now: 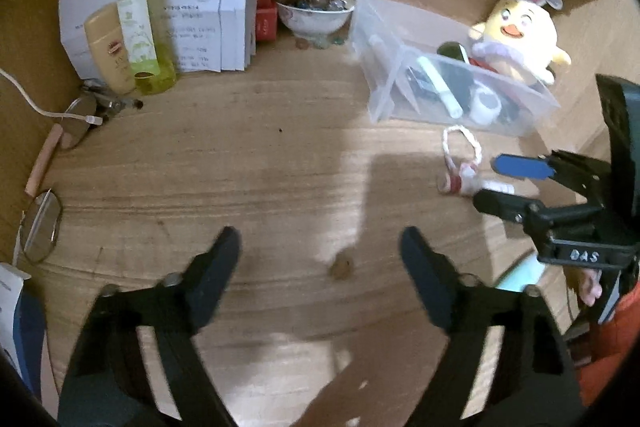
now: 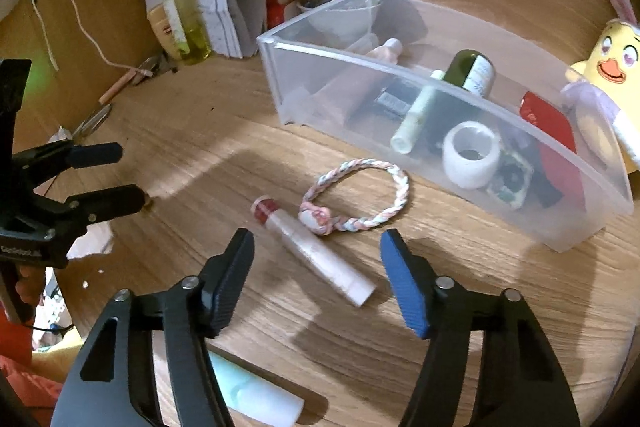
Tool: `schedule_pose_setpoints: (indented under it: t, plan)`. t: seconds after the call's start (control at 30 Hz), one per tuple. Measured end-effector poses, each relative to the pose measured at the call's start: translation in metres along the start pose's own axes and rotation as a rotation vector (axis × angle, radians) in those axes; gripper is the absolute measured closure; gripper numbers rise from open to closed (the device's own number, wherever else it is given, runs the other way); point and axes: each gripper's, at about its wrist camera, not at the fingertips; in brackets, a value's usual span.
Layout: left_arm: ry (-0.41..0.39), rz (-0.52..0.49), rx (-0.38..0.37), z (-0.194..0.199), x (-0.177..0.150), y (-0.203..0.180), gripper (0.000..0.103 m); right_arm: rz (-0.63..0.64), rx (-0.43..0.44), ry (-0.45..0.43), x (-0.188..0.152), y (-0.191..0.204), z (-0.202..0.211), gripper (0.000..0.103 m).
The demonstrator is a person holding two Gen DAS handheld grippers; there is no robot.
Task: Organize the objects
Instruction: 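Grasp the white red-capped lip balm with the right gripper while the left gripper grasps the small brown bead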
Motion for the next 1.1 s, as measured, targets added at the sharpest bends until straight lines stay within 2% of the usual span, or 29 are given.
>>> schedule_pose_setpoints:
  t: [0.07, 0.17, 0.33, 0.5, 0.6, 0.67, 0.73, 0.8, 1.1]
  plan:
    - [0.008, -0.007, -0.019, 0.001, -0.003, -0.002, 0.03, 0.007, 0.004, 0.008, -0.001, 0.002, -0.001, 0.048]
    - [0.017, -0.037, -0.005, 0.001, -0.006, -0.008, 0.037, 0.013, 0.004, 0.017, -0.002, 0.004, -0.003, 0.054]
    - [0.05, -0.04, -0.023, -0.004, -0.011, -0.008, 0.052, 0.018, 0.014, 0.033, -0.003, 0.006, -0.006, 0.072]
    - [0.053, -0.032, -0.022, -0.007, -0.012, -0.008, 0.06, 0.021, 0.026, 0.036, -0.001, 0.006, -0.007, 0.075]
    - [0.048, -0.041, -0.014, -0.007, -0.012, -0.009, 0.068, 0.03, 0.033, 0.036, -0.001, 0.009, -0.009, 0.075]
    - [0.043, -0.046, -0.02, -0.008, -0.012, -0.01, 0.077, 0.037, 0.032, 0.032, -0.001, 0.012, -0.01, 0.076]
    - [0.036, -0.052, -0.01, -0.008, -0.012, -0.011, 0.081, 0.048, 0.033, 0.027, 0.0, 0.015, -0.01, 0.085]
    - [0.032, -0.053, -0.006, -0.009, -0.012, -0.01, 0.089, 0.053, 0.044, 0.027, -0.001, 0.017, -0.009, 0.089]
    - [0.022, -0.059, -0.006, -0.007, -0.008, -0.016, 0.09, 0.033, 0.046, -0.015, -0.002, 0.013, 0.006, 0.089]
Point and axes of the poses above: each gripper's, at about its wrist camera, not at the fingertips, and z roughly against the way its jaws point, y to its left, x to its top, and after that the axes turned 8 degrees about -x, right-handed
